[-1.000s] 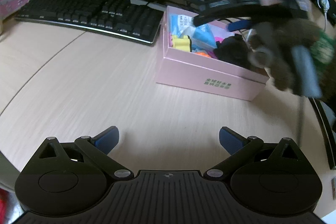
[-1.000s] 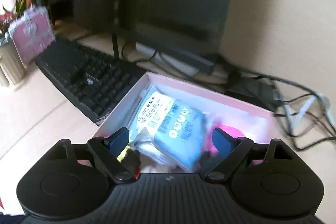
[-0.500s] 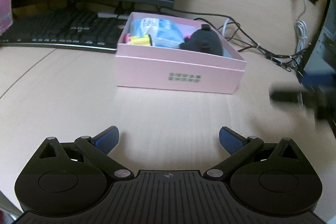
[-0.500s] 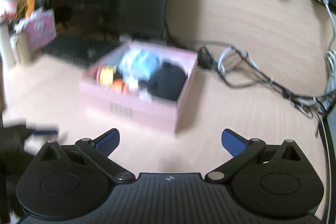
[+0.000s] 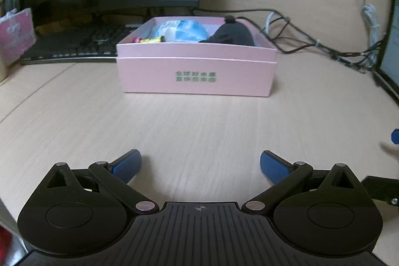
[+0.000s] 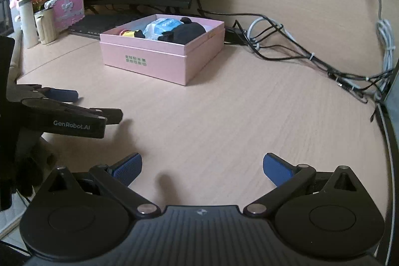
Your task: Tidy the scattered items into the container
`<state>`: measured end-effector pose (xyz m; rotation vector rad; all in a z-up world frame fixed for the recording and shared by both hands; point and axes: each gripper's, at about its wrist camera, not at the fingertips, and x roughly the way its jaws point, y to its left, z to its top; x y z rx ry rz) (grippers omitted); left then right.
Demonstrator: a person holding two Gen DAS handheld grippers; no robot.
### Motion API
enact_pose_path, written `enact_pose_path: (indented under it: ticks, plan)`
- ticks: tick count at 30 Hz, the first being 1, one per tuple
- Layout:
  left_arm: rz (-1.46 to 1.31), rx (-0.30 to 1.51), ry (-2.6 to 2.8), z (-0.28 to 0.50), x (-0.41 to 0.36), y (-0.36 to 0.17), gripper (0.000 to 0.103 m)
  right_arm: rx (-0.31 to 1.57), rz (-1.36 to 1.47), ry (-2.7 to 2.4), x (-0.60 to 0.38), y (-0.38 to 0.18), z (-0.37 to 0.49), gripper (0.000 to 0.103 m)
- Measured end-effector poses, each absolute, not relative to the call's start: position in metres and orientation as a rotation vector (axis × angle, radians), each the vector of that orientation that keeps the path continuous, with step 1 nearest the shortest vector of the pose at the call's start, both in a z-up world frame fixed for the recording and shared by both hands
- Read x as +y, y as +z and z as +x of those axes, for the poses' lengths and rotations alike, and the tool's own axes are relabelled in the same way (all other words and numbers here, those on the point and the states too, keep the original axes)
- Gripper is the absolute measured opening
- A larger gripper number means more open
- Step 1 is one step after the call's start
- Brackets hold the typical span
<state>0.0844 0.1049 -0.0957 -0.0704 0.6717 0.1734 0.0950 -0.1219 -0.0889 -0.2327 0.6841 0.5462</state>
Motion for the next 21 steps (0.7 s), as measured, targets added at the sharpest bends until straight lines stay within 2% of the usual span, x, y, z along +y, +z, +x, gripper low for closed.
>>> enact_pose_path:
  ticks: [5,9,21]
  plan:
    - [-0.046,0.689,0.186,0.089,0.110,-0.096,0.103,0.666,-0.240,0.578,-0.121,-0.097,0.111,0.103]
    - [-0.040,0.694,0.181,0.090,0.110,-0.095,0.103,0.731,-0.248,0.629,-0.112,-0.109,0.123,0.103]
    - [-0.042,0.711,0.155,0.108,0.132,-0.093,0.103,0.699,-0.205,0.569,-0.104,-0.113,0.127,0.103]
